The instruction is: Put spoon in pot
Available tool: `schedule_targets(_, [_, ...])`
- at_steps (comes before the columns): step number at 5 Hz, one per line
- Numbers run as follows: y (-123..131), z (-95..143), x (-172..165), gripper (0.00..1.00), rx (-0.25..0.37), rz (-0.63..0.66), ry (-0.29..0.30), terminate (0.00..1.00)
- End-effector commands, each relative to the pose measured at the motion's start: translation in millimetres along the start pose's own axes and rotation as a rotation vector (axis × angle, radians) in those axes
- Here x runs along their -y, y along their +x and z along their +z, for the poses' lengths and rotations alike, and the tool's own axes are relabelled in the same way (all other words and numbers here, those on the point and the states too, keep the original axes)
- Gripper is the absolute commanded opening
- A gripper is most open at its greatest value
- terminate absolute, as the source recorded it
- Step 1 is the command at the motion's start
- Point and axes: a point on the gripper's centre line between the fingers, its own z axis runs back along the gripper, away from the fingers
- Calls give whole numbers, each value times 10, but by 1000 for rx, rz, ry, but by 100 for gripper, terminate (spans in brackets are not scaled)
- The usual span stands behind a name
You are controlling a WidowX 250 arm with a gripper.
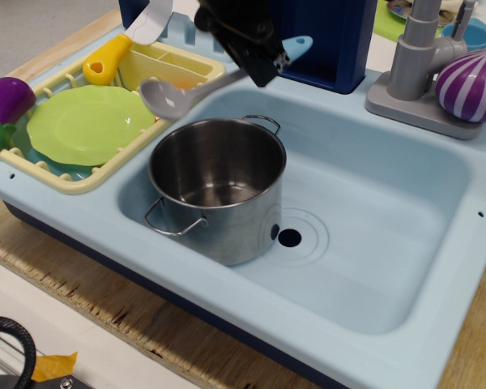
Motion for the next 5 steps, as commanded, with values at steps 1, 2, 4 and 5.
schedule_targets(1, [40,-33,139,0,176,5,7,0])
schedule_targets(2, [11,-39,149,100,239,5,-5,0])
schedule_targets(4, [11,-39,149,100,239,5,-5,0])
schedule_targets(5, [11,-39,149,100,239,5,-5,100])
